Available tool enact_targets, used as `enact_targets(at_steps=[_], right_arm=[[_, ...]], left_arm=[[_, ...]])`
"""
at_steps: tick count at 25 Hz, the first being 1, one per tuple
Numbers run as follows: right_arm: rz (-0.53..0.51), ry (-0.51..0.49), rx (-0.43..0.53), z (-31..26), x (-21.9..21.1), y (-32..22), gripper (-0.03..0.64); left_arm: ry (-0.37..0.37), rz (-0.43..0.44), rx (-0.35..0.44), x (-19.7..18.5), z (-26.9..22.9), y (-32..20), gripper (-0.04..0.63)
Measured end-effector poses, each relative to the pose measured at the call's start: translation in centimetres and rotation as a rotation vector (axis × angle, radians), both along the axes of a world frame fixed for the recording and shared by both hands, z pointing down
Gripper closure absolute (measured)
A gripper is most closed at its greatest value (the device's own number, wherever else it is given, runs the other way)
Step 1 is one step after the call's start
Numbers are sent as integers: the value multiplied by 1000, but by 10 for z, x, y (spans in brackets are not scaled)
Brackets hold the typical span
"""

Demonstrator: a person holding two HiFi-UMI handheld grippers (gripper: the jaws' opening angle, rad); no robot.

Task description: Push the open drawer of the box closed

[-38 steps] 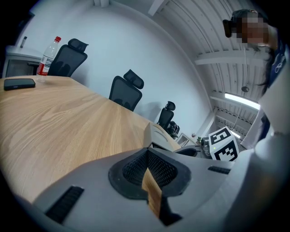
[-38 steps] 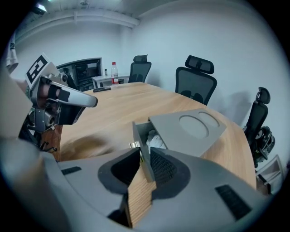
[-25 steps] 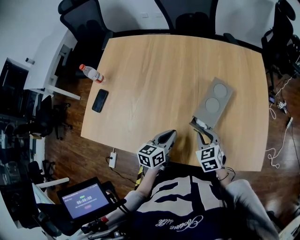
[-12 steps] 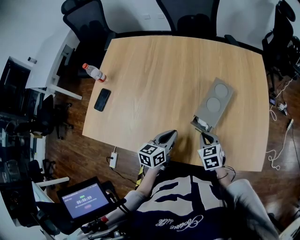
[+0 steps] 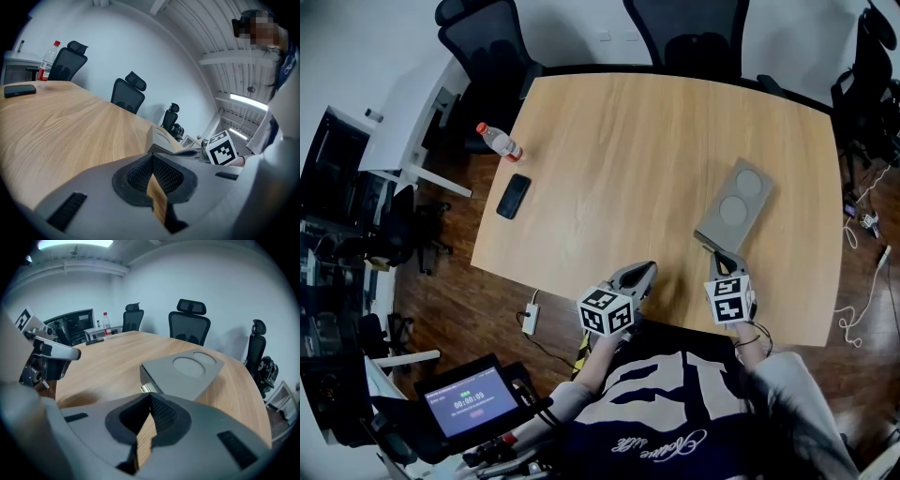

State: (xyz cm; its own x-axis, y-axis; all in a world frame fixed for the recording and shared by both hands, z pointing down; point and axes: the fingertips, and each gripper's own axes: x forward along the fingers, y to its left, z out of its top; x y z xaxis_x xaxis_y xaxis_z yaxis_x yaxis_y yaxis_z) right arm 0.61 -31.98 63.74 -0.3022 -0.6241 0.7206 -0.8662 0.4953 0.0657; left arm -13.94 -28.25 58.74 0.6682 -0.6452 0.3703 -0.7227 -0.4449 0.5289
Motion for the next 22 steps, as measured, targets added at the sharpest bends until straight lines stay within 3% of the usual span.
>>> enact_targets(at_steps=[14,22], right_arm=[[14,78,58,-8,-10,11,618],[116,-33,52,-20,-12,31,618]], left_arm=[[-13,42,30,-1,-20,45,597],[-14,42,50,-15,-26,68,597]])
